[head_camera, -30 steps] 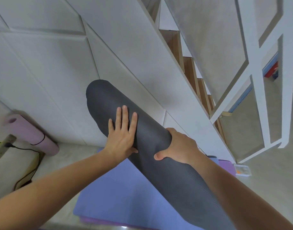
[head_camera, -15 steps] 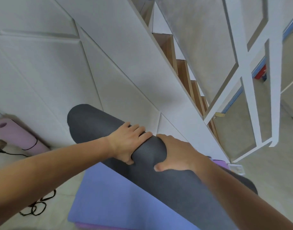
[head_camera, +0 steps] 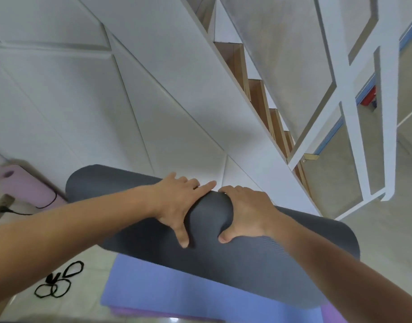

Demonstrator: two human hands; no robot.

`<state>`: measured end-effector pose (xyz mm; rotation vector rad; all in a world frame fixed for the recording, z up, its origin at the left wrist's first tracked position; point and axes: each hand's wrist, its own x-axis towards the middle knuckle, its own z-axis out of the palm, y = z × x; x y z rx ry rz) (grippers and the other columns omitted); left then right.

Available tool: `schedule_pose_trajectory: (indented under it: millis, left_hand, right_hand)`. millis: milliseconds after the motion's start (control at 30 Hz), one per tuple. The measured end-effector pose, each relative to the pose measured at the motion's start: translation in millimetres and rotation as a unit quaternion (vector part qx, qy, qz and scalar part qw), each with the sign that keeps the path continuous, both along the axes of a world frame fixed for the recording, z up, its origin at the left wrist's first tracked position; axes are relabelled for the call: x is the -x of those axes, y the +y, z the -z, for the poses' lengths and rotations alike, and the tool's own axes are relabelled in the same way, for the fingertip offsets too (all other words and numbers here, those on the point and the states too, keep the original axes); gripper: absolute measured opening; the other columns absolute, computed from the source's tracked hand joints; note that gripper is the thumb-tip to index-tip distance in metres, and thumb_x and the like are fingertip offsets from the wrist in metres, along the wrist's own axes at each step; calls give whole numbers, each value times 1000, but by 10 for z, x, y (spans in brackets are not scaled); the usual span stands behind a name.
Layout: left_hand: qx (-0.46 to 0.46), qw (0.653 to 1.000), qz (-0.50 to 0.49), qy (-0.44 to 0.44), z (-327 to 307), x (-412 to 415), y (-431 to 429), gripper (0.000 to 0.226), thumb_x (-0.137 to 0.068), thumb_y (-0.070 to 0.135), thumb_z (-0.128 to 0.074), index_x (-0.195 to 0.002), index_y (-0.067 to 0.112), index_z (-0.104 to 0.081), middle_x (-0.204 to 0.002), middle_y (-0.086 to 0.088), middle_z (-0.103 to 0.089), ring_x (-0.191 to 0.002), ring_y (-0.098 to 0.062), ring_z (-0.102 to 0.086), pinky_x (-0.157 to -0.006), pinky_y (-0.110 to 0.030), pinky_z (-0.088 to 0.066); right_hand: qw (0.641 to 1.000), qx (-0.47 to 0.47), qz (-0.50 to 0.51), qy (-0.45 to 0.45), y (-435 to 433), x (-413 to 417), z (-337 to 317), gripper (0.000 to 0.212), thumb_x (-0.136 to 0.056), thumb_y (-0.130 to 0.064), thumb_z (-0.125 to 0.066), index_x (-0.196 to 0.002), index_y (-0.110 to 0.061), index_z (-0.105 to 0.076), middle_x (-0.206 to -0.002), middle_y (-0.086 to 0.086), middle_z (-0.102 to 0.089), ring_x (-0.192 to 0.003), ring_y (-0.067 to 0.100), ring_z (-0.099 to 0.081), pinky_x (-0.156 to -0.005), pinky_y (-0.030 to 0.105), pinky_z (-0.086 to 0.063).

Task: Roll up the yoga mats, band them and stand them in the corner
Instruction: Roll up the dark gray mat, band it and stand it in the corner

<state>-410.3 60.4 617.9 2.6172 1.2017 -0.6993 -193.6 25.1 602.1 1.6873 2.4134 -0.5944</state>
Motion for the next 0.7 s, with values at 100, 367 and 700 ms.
schedule_pose_trajectory:
  millis: [100,367,700]
  left_hand:
    - [-94,995,34,20,81,57,-134,143,-49,79,-76,-152,31,10,-141,-4,-41,-124,-28,-47,-105,-51,-37]
    - [50,992,-99,-62,46,118,52,111,-40,74,-79,-133,34,-35,-110,13,-60,-95,-15,-61,-85,-38,-53]
    - [213,959,-162,-90,-117,108,17,130,-48,67,-87,-152,40,-14,-138,10,-44,-123,-17,-50,-107,-41,-44]
  right_hand:
    - [994,96,28,49,71,3,-40,98,-50,-64,-84,-134,-42,-40,-115,-17,-60,-103,11,-59,-90,35,-48]
    - [989,-78,-85,-90,-214,140,122,140,-60,-70,-78,-154,-29,16,-162,8,-11,-148,35,-16,-119,57,-17]
    - [985,-111,-122,-51,-103,43,13,113,-55,-66,-76,-148,-32,-20,-131,-1,-45,-115,22,-46,-93,40,-44]
